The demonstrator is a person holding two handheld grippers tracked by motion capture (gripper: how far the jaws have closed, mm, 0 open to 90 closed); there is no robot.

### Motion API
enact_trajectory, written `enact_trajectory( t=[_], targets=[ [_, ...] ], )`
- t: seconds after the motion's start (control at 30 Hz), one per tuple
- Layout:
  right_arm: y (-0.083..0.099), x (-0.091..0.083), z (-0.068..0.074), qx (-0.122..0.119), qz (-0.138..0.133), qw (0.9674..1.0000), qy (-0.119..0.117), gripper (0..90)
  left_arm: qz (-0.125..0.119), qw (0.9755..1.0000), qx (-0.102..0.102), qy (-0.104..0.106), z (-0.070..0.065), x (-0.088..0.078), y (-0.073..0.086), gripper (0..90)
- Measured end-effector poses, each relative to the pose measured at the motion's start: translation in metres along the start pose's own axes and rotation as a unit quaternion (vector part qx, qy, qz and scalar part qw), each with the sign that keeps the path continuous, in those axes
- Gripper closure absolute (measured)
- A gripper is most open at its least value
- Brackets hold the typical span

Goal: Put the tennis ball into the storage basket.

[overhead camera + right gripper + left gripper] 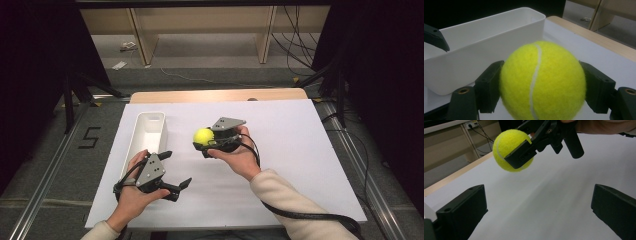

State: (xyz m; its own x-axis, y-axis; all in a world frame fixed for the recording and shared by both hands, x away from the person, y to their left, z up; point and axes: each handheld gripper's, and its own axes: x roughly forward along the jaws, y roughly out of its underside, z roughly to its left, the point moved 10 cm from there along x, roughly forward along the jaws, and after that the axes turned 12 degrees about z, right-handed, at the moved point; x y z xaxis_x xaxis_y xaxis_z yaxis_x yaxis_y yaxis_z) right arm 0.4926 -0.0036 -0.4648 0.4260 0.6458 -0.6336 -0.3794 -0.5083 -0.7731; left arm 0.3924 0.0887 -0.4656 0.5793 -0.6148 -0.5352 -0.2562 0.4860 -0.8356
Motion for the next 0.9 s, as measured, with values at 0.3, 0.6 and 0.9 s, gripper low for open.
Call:
enact_trajectory(
  t=[0.3, 0.6, 0.9],
  targets=[
    [-0.004, 0.003, 0.006, -0.001, 0.002, 1.0, -0.008, 26.8, 0.001, 1.0, 0.004, 0.0, -0.002, 0.0, 0.0, 0.0],
    [-0.004, 0.006, 0.009, -0.002, 0.007, 0.9999, -0.011, 26.8, -0.001, 1.0, 0.003, 0.001, -0.002, 0.0, -0.001, 0.0],
    [-0.007, 0.007, 0.011, -0.002, 0.004, 0.9999, -0.012, 26.8, 0.0, 1.0, 0.004, 0.0, -0.002, 0.0, -0.001, 0.0]
  ],
)
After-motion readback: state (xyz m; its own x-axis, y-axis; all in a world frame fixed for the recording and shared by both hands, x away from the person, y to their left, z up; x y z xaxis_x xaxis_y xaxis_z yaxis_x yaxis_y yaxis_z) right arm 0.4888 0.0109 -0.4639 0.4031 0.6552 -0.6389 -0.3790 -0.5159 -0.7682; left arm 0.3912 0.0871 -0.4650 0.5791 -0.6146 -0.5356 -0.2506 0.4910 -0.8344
